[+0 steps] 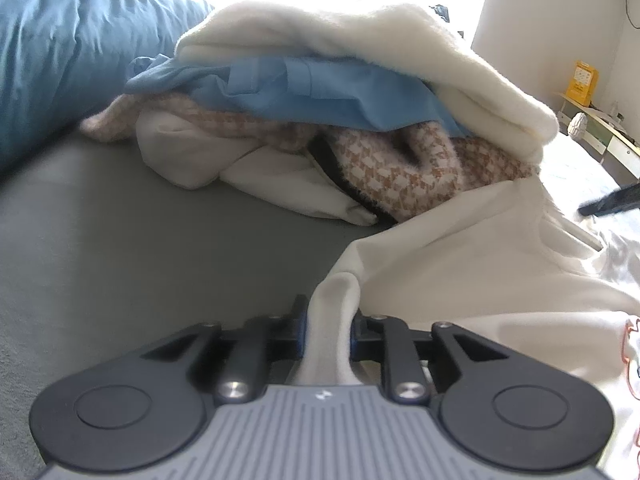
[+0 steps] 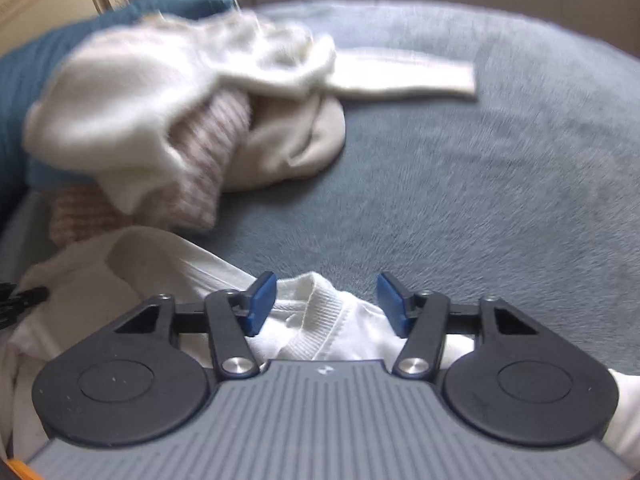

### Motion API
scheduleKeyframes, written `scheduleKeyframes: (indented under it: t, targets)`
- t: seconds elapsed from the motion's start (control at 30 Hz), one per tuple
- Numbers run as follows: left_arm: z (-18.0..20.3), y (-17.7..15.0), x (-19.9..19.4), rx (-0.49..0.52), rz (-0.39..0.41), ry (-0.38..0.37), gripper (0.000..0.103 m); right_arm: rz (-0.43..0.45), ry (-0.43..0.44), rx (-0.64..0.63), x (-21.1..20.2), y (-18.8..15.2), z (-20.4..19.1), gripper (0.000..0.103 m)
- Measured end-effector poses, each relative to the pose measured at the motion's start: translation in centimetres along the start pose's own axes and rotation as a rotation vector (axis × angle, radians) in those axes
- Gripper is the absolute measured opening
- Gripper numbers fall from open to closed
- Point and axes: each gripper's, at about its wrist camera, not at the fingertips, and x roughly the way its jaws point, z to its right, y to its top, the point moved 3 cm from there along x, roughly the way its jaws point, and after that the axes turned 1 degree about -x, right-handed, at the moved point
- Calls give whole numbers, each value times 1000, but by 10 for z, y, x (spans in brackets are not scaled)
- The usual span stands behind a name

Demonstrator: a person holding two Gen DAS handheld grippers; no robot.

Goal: Fold clothes

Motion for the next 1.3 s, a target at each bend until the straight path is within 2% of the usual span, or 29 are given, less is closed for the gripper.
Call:
scheduleKeyframes:
  t: [0.03, 0.07, 0.1, 0.2, 0.27, 0.43, 0.53, 0.63, 0.7, 0.73, 0.77, 0.93, 0.97, 1.03, 1.1, 1.13, 1.3]
  targets:
    - [0, 0, -2, -3, 8, -1, 21, -45, -33, -10, 11, -1, -1, 14]
    - [0, 0, -3, -5, 16, -3, 18, -41, -58, -17, 13, -1, -3, 8]
    - [0, 1, -6, -8, 32, -5, 17, 5, -75, -22, 8, 1, -4, 7]
    - [0, 5, -11, -14, 74, -9, 17, 143, -113, -16, -7, 5, -3, 6]
    - [2, 6, -4, -16, 57, 4, 17, 193, -114, 36, -6, 5, 7, 6]
    - [2, 6, 9, -23, 27, 18, 19, 216, -143, 61, 27, -7, 12, 7]
    - [1, 6, 11, -23, 13, 11, 22, 237, -100, 171, 32, -5, 23, 10]
    - [-2, 10, 10, -47, -4, -6, 37, 216, 18, 349, 20, -2, 42, 27]
    - [-4, 12, 9, -82, -9, -15, 53, 229, 89, 448, 8, -4, 52, 67]
    - [-5, 14, 8, -104, -8, -20, 55, 232, 130, 499, 3, -6, 57, 74]
    - [-6, 16, 7, -126, -7, -25, 58, 233, 175, 551, -2, -9, 62, 80]
    - [-13, 24, -4, -236, 30, -42, 70, 307, 288, 711, -35, -24, 71, 80]
    - [-13, 25, -8, -248, 40, -41, 71, 305, 294, 695, -37, -26, 65, 80]
    - [-15, 28, -17, -257, 54, -36, 71, 269, 279, 581, -30, -26, 39, 78]
    - [-14, 28, -29, -252, 59, -47, 71, 232, 264, 467, -23, -26, 13, 67]
    - [-14, 28, -35, -238, 56, -54, 71, 214, 257, 410, -20, -27, 0, 65]
    - [3, 6, -72, -80, -25, -76, 71, 122, 217, 126, -3, -28, -64, 61]
